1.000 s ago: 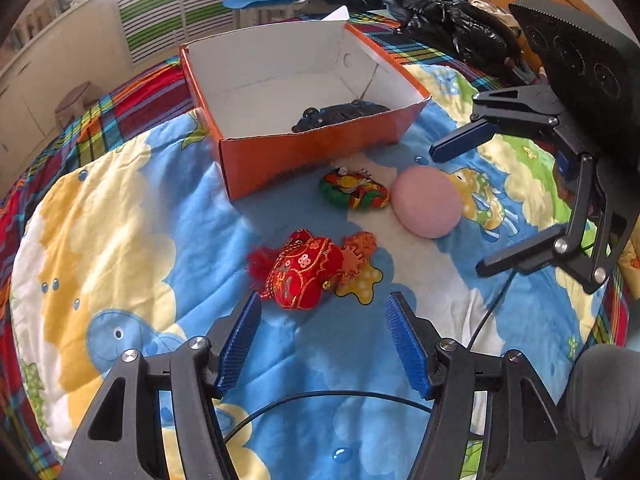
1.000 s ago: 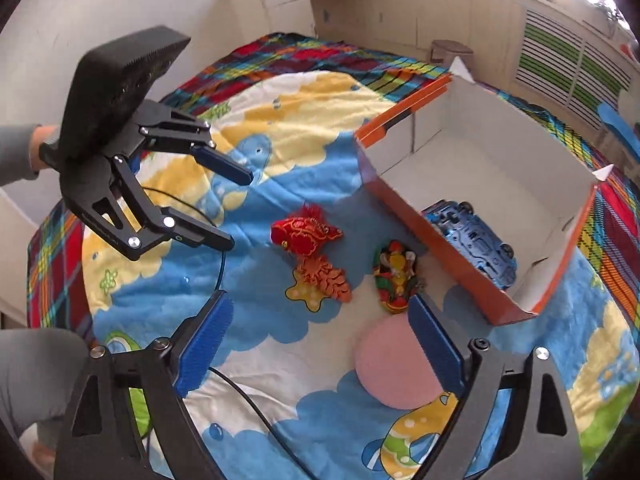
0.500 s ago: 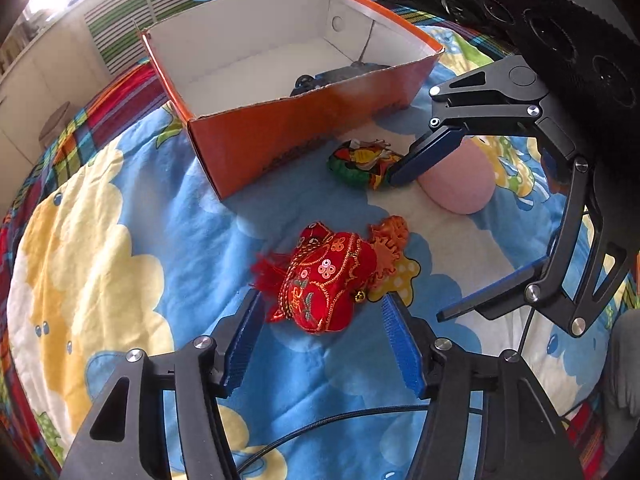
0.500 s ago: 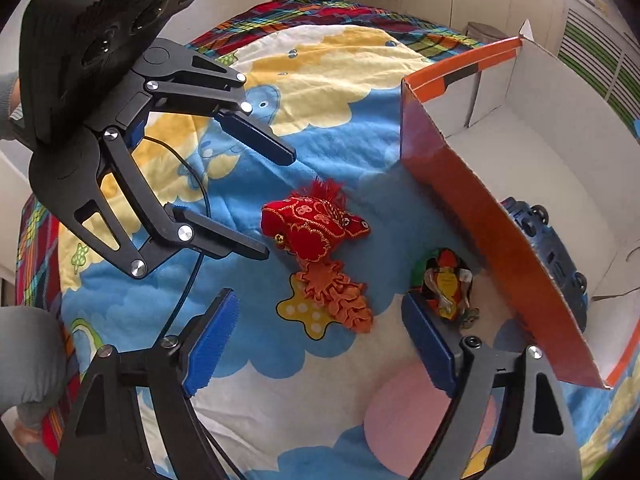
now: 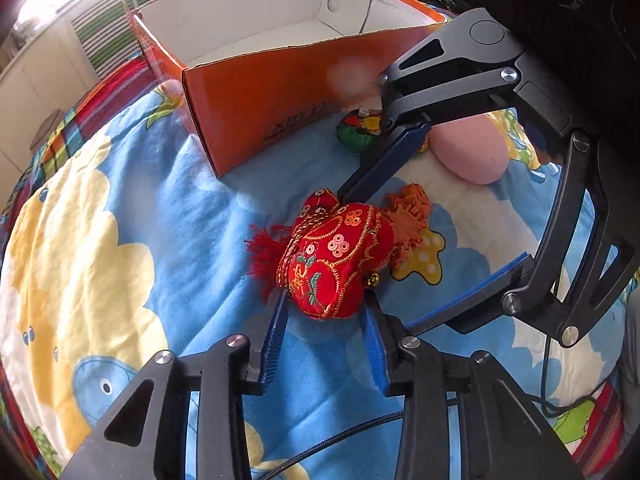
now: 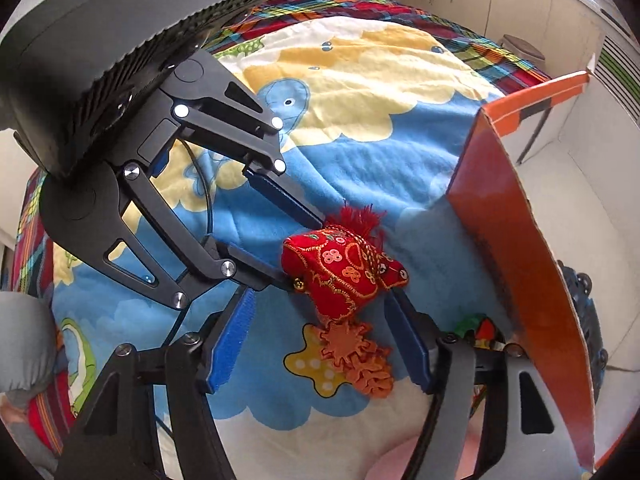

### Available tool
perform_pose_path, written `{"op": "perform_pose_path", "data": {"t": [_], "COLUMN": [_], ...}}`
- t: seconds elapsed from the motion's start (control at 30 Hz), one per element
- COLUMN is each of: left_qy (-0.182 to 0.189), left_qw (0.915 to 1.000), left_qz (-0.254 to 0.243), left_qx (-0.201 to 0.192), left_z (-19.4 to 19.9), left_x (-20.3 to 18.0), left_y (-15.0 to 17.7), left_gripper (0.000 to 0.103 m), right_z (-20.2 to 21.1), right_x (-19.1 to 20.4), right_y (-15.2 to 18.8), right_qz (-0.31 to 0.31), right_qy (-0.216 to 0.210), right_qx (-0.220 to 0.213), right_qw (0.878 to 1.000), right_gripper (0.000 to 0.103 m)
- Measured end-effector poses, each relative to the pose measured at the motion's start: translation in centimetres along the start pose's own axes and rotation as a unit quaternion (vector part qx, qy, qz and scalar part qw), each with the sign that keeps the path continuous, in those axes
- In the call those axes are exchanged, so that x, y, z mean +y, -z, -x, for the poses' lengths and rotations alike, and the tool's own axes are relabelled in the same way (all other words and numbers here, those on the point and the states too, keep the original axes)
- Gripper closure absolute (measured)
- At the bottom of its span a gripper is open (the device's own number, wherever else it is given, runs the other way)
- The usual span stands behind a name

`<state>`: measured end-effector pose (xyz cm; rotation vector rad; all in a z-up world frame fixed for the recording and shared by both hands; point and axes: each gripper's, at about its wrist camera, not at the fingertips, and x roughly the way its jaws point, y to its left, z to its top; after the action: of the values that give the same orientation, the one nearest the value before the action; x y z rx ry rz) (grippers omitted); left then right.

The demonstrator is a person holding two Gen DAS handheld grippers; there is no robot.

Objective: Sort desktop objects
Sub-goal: 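Move both grippers to the red embroidered fabric toy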

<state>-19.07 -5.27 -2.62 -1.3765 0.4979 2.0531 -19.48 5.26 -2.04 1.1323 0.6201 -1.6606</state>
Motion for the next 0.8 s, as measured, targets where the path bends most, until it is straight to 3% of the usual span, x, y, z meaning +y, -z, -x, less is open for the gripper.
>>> {"op": "perform_pose_path", "data": {"t": [0.43, 0.6, 0.8], "left_qy": [0.003, 0.015, -0.003], "left_qw": [0.9999, 0.9997, 0.9986], "left_qz": [0.001, 0.0, -0.042], "left_qx": [-0.011, -0.02, -0.032], "left_z": [-0.7, -0.1, -0.1], "left_x": [1.6, 2.4, 1.9], "left_y": [0.1, 0.3, 0.2], "left_gripper": [0.069, 0.069, 0.069], "right_z": [-0.1, -0.3, -0.8], "right_x": [-1.0, -0.4, -0.1], "right_y": [-1.1, -0.8, -0.3], "right_qz": [0.037, 0.085, 0.113], "right_qy": [0.024, 0.038, 0.057], "right_qx": [0.005, 0.024, 0.009], "right_qw": [0.999, 0.995, 0.992], "right_gripper": [0.034, 0.034, 0.035]}}
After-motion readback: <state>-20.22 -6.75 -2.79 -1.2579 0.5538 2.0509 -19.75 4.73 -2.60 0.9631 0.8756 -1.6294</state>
